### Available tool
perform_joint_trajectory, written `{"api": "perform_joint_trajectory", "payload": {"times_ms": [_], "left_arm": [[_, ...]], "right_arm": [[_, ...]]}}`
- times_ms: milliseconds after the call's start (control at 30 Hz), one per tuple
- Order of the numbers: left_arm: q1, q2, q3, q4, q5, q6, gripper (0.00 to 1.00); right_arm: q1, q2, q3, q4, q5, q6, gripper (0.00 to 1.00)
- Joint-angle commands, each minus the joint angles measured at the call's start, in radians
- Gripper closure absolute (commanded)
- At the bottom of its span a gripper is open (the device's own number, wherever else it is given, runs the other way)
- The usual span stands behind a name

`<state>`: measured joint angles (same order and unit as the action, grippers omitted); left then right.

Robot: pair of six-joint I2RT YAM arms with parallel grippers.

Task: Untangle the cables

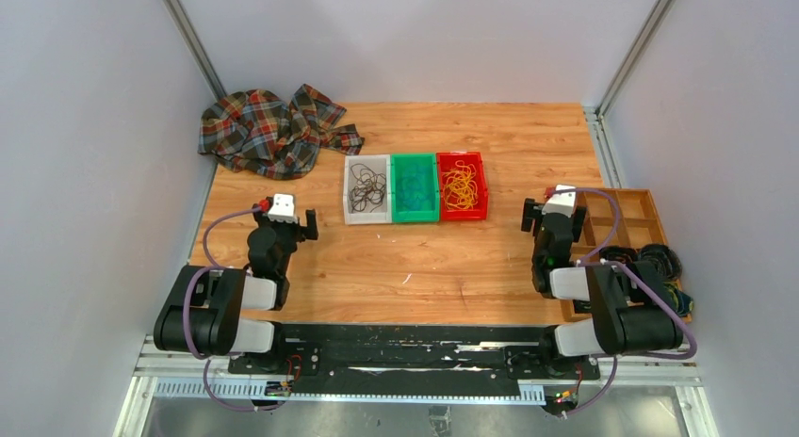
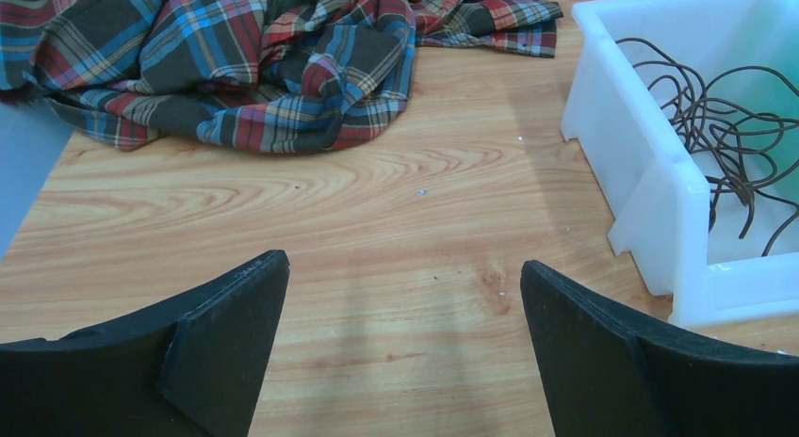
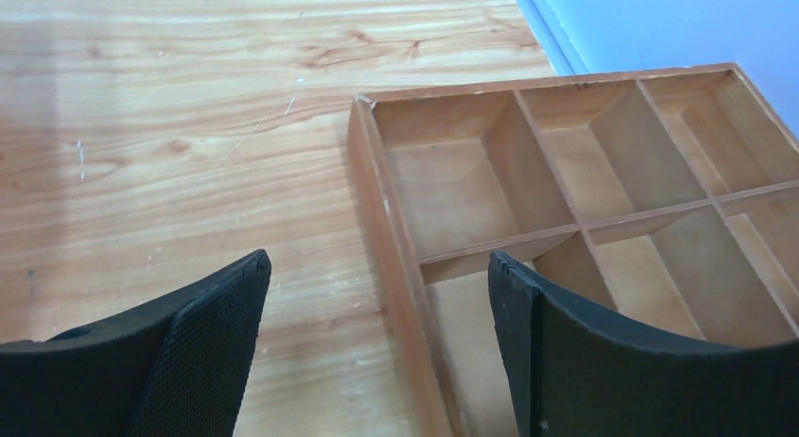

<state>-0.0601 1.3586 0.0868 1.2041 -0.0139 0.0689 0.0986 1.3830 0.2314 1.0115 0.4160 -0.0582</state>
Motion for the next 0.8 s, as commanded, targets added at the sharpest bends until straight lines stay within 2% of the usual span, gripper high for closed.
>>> {"api": "perform_joint_trajectory", "payload": {"times_ms": [0, 100, 233, 333, 767], "left_arm": [[0.009, -0.001, 0.035, -0.012, 0.025, 0.016, 0.02], [0.01, -0.004, 0.094, -0.126, 0.04, 0.02, 0.02], [0.011, 0.0, 0.092, -0.111, 0.013, 0.011, 0.02], [0.011, 0.002, 0.112, -0.148, -0.075, -0.025, 0.02], [0.01, 0.002, 0.109, -0.144, -0.081, -0.027, 0.02]], "right_arm": [[0.022, 0.033, -0.045, 0.106, -0.035, -0.048, 0.15], [0.023, 0.049, -0.039, 0.117, -0.011, -0.045, 0.14], [0.022, 0.048, -0.044, 0.123, -0.014, -0.045, 0.14], [0.022, 0.048, -0.043, 0.122, -0.014, -0.045, 0.13], [0.019, 0.053, -0.036, 0.117, -0.019, -0.042, 0.12]]}}
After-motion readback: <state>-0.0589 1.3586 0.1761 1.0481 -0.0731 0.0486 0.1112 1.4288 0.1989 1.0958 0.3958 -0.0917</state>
